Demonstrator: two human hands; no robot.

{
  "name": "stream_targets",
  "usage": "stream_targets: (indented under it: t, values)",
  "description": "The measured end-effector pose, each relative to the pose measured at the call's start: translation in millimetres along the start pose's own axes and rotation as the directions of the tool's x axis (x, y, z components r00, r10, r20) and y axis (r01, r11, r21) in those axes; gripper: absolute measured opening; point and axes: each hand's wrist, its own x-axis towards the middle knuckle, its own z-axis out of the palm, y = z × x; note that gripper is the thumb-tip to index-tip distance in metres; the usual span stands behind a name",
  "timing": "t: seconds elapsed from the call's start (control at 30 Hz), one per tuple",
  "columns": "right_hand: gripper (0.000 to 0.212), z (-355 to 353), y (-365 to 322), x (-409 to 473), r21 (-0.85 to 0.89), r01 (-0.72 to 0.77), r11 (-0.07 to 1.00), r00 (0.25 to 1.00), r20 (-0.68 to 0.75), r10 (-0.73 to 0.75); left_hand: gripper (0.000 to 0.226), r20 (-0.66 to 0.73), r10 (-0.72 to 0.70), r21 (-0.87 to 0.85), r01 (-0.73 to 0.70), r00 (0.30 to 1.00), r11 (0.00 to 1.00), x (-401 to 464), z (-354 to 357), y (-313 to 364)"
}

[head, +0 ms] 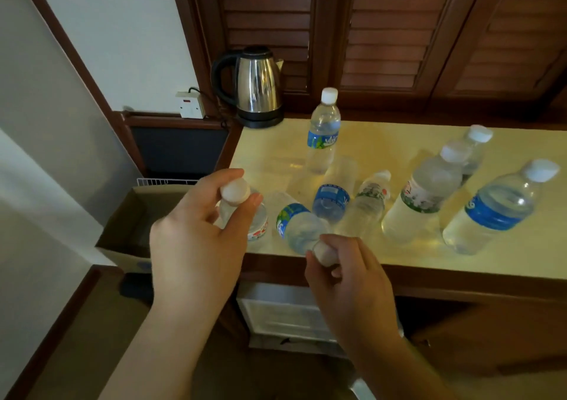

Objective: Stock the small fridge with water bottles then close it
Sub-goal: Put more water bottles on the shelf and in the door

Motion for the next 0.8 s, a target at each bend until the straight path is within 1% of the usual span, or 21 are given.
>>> stream_targets:
  t: [0.1, 0.2, 0.27, 0.37, 0.47, 0.53, 0.6, 0.7, 0.8]
  values:
    - [0.024, -35.7, 2.5, -28.2, 0.093, 0.013, 0.996, 1.0, -0.009, -0.013, 0.034, -0.026, -0.058, -0.083, 0.055, 0.998, 0.995, -56.8, -20.9, 10.3]
    - [0.024, -71.2, -1.8, -59.8, 0.157, -0.03, 0.987, 1.0, -0.004, 0.031, 0.033, -0.078, -0.061, -0.1, 0.053, 0.995, 0.994, -116.9, -36.9, 14.9]
    - [0.024, -85.7, -1.6, -82.9, 0.187, -0.042, 0.982, 0.999, 0.017, 0.04, 0.034, -0.059, -0.065, -0.083, 0.06, 0.996, 0.995, -156.4, -38.2, 10.0]
    - [0.023, -88.6, 10.3, -124.9, 0.159, -0.047, 0.986, 0.995, 0.092, 0.033, 0.033, 0.003, -0.128, -0.072, 0.128, 0.992, 0.989, -209.6, -29.1, -8.1]
    - [0.022, -70.4, 34.7, -173.6, 0.107, -0.148, 0.983, 0.957, 0.265, 0.115, 0.032, 0.077, -0.173, -0.021, 0.175, 0.982, 0.984, -251.7, -9.6, -34.8]
    - [0.021, -50.3, 56.2, -207.6, 0.045, -0.235, 0.971, 0.905, 0.374, 0.202, 0.03, 0.11, -0.244, -0.004, 0.245, 0.964, 0.969, -274.0, 7.8, -58.4]
    - [0.02, -26.2, 81.6, -239.2, -0.025, -0.277, 0.961, 0.855, 0.45, 0.258, 0.03, 0.148, -0.296, 0.018, 0.297, 0.944, 0.955, -292.8, 29.6, -88.5]
    - [0.022, 17.4, 126.5, -279.4, -0.104, -0.275, 0.956, 0.805, 0.518, 0.288, 0.029, 0.219, -0.384, 0.034, 0.386, 0.897, 0.922, -317.0, 70.7, -142.4]
    - [0.023, 69.7, 172.4, -311.6, -0.163, -0.33, 0.93, 0.763, 0.534, 0.364, 0.029, 0.293, -0.434, 0.025, 0.447, 0.852, 0.894, -335.3, 121.6, -202.0]
